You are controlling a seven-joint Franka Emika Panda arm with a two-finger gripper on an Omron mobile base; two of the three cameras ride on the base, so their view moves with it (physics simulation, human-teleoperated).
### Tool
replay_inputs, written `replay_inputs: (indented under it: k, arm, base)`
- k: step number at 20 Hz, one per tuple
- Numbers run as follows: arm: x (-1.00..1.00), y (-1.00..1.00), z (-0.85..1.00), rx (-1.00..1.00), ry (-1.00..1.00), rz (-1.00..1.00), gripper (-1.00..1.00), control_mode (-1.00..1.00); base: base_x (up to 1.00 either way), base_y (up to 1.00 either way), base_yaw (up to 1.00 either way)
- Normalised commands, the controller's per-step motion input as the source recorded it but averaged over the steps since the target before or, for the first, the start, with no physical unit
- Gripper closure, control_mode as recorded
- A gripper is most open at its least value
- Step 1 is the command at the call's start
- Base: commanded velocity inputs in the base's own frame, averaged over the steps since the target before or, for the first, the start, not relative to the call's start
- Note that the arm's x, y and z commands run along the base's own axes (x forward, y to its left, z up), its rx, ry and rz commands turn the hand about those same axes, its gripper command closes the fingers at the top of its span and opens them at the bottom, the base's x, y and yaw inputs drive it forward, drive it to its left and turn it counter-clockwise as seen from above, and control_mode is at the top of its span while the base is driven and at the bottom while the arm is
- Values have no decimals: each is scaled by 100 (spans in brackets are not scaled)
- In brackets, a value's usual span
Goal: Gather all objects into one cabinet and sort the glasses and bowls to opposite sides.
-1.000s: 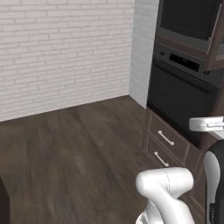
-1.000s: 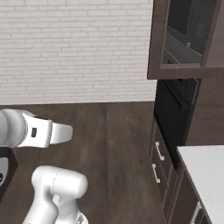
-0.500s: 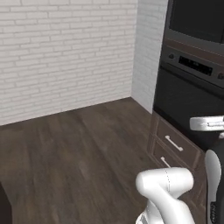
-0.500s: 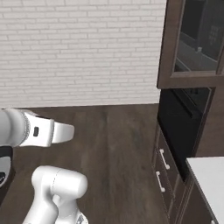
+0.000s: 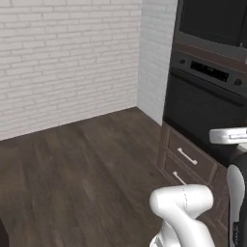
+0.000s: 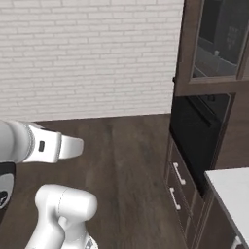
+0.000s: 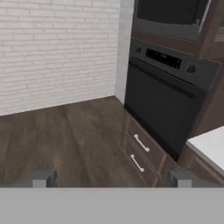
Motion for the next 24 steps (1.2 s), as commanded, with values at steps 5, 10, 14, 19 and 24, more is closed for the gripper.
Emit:
replay_inputs:
  k: [5, 10, 14, 19, 24]
  arm:
    - [0, 0, 0, 0, 0, 0, -100, 100]
    - [0, 0, 0, 0, 0, 0, -100, 100]
    - [0, 0, 0, 0, 0, 0, -100, 100]
    - [0, 0, 0, 0, 0, 0, -100, 100]
    - [0, 0, 0, 0, 0, 0, -100, 100]
  base:
    - [9, 15, -38]
    - [8, 29, -29]
    - [25, 2, -37]
    - [29, 0, -44]
    - [37, 0, -46]
